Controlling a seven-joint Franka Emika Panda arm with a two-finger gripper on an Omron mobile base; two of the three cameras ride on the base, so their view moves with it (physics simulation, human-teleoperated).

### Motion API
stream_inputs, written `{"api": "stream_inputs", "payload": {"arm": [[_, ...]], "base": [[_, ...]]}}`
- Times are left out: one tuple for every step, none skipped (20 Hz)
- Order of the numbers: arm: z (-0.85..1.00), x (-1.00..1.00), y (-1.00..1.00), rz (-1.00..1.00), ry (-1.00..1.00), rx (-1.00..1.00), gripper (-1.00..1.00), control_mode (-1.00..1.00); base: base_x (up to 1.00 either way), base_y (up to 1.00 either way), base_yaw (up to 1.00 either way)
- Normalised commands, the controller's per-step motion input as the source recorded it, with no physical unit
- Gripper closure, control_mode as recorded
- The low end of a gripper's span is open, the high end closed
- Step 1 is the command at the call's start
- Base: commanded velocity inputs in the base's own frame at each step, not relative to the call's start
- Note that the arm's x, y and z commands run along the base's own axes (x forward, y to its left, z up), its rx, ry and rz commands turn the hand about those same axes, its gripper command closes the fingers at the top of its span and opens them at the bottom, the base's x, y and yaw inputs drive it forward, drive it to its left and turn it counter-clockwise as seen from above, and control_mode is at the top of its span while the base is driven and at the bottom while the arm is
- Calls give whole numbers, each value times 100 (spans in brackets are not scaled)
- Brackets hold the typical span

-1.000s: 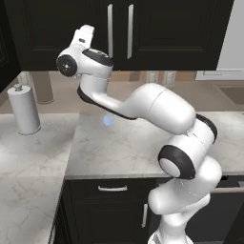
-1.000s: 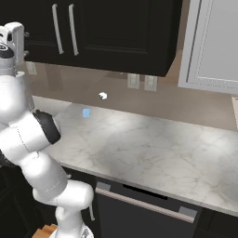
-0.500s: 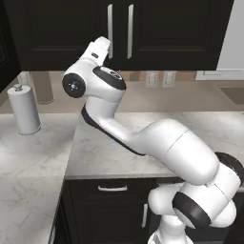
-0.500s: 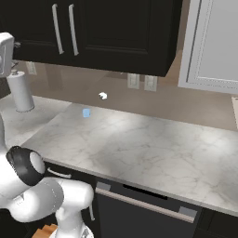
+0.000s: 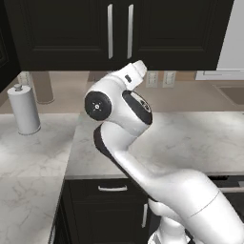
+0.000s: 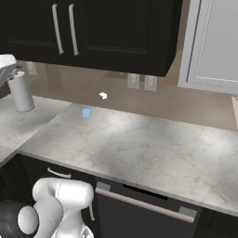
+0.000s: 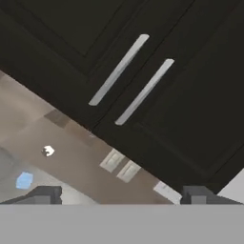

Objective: Close all open cabinet doors.

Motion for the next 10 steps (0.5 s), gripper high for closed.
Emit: {"api": "stream_inputs", "payload": {"arm": [[-7, -98, -65, 0, 4, 43, -100, -100], [-10, -95, -68, 0, 5, 44, -100, -100], [-12, -92, -69, 0, 5, 44, -100, -100], [-14, -95, -72, 0, 3, 44, -100, -100], [-16, -93, -73, 0, 2, 44, -100, -100], [-16, -89, -76, 1, 2, 44, -100, -100], [-20, -82, -76, 4, 1, 43, -100, -100], [-22, -78, -76, 6, 1, 42, -100, -100], [-26, -71, -76, 8, 0, 42, -100, -100], [-29, -64, -73, 8, 0, 40, -100, -100]], "base": [[0, 0, 0], [0, 0, 0], [0, 0, 0], [0, 0, 0], [0, 0, 0], [0, 0, 0], [0, 0, 0], [0, 0, 0], [0, 0, 0], [0, 0, 0]]}}
